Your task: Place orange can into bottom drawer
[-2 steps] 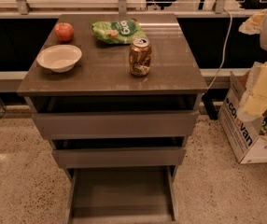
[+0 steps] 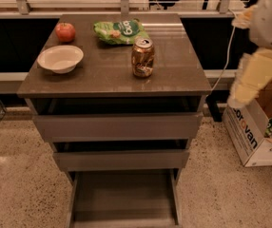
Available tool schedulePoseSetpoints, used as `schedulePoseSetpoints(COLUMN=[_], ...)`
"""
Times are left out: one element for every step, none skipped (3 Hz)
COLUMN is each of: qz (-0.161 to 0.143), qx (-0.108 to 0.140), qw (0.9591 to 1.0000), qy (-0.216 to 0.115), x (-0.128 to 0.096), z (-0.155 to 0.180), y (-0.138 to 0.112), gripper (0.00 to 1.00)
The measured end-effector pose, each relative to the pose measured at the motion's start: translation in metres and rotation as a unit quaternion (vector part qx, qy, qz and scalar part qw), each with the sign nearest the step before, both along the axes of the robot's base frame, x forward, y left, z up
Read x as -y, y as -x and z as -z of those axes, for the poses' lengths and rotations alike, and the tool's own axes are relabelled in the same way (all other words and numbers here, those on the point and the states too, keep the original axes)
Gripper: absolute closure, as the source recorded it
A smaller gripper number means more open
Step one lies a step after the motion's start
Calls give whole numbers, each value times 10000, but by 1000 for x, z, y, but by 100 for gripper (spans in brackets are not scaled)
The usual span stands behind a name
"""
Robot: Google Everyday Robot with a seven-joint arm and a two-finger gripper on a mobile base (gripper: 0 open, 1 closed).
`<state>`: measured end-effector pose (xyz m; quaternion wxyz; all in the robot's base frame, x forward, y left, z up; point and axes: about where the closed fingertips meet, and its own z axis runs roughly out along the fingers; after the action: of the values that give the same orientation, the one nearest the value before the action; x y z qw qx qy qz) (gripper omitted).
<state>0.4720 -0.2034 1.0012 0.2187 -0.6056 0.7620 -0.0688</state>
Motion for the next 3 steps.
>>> schedulePoseSetpoints(qz=[-138, -159, -162], qx=[246, 496, 495], qw=[9992, 9951, 9952], qy=[-292, -835, -833], x=[-15, -39, -39], z=[15, 39, 39], y=[-75, -157, -156], gripper=[0, 0, 0])
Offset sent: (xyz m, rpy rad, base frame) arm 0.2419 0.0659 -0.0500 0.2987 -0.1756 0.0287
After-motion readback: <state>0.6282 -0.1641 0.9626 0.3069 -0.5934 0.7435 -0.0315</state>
